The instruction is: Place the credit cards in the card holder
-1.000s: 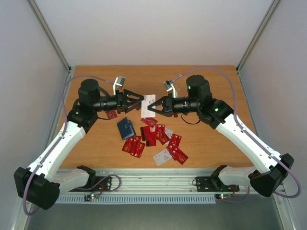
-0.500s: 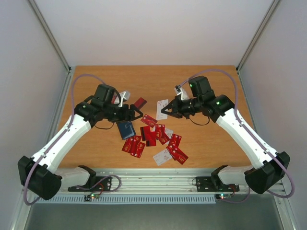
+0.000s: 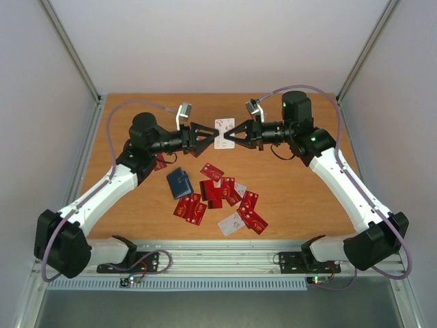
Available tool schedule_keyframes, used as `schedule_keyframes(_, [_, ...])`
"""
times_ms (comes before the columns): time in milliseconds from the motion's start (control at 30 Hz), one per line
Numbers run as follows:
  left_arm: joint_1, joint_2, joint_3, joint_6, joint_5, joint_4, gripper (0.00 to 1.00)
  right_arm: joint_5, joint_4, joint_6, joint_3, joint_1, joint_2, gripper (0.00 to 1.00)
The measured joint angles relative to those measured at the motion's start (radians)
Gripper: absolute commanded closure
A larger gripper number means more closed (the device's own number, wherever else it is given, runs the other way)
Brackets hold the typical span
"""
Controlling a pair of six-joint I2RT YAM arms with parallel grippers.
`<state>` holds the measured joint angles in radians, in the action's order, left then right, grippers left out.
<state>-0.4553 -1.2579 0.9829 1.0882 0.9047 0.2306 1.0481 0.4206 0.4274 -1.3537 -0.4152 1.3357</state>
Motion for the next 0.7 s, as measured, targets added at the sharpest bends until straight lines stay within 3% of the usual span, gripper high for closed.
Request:
schedule_keyframes(167, [0.0, -0.046, 0.002, 0.135, 0.044, 0.191, 0.68, 0.055, -0.09, 0.055, 0.0, 0.0, 0.006, 0.99])
schedule_keyframes(433, [0.0, -0.084, 0.02, 0.237, 0.098, 0.341, 1.0, 0.082, -0.113, 0.066, 0.0, 0.002, 0.014, 0.99])
schedule_keyframes(467, [0.0, -0.089, 0.021, 0.246, 0.106, 0.365, 1.0, 0.08, -0.108, 0.061, 0.0, 0.003, 0.014, 0.93])
schedule_keyframes(600, [0.0, -0.105, 0.021, 0.291, 0.113, 0.393, 1.0, 0.077, -0.054, 0.026, -0.026, 0.006, 0.023, 0.36])
schedule_keyframes(700, [0.006, -0.09, 0.022, 0.266, 0.097, 0.288, 1.0, 0.04, 0.068, -0.056, -0.102, 0.003, 0.056, 0.3])
